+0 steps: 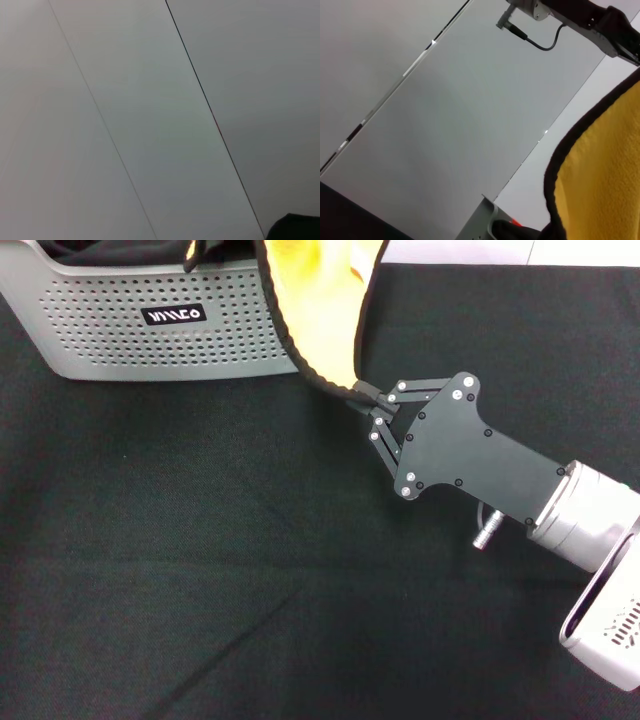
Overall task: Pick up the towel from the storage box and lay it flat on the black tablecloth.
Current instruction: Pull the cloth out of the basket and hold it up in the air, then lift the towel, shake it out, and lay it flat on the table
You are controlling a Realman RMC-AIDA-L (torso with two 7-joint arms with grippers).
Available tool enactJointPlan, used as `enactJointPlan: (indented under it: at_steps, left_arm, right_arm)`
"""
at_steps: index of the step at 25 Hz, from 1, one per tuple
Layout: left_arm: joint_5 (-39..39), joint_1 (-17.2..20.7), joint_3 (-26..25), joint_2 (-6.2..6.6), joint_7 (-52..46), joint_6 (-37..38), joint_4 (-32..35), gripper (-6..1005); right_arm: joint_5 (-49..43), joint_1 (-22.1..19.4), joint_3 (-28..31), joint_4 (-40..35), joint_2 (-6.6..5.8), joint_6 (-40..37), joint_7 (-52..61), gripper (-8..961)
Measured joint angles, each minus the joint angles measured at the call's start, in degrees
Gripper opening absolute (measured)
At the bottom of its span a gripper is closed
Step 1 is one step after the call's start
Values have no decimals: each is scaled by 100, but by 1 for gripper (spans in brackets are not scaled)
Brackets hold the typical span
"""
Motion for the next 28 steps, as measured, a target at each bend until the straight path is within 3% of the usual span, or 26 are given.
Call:
enactJointPlan:
  at_steps: [3,6,8,12,17,18,19,20,24,28]
  left_arm:
    - [-3,21,0,-1,-1,21,0,22]
    - [-102,88,-1,0,-6,91,0,22]
    - [-264,184,-19,8,-5,235,5,22]
    - [-437,352,-60,25,-32,688,76,22]
    - [-920,568,-412,26,-95,1500,185,23]
    - [-1090,595,-556,29,-156,1765,177,23]
    - [-1188,610,-652,31,-202,1928,172,23]
    - [-1258,613,-755,33,-255,2134,163,23]
    - [-1284,624,-927,68,-353,2847,157,23]
    - [-1294,734,-901,159,-363,3275,79,23]
  right_arm:
    - [5,-40,-34,-21,0,-30,44,151]
    - [17,-145,-60,-49,-12,-180,301,15]
    - [0,-236,-52,-46,-48,-433,626,15]
    - [-28,-540,44,37,-235,-1338,1515,14]
    - [-39,-885,90,161,-680,-2635,2828,11]
    - [-39,-885,90,161,-680,-2635,2828,11]
    - [-39,-993,191,349,-846,-3238,3389,11]
    - [-40,-1030,263,499,-907,-3561,3655,11]
    - [-59,-1050,425,1130,-1021,-4447,4309,11]
    - [-210,-994,482,1778,-1044,-5091,4688,11]
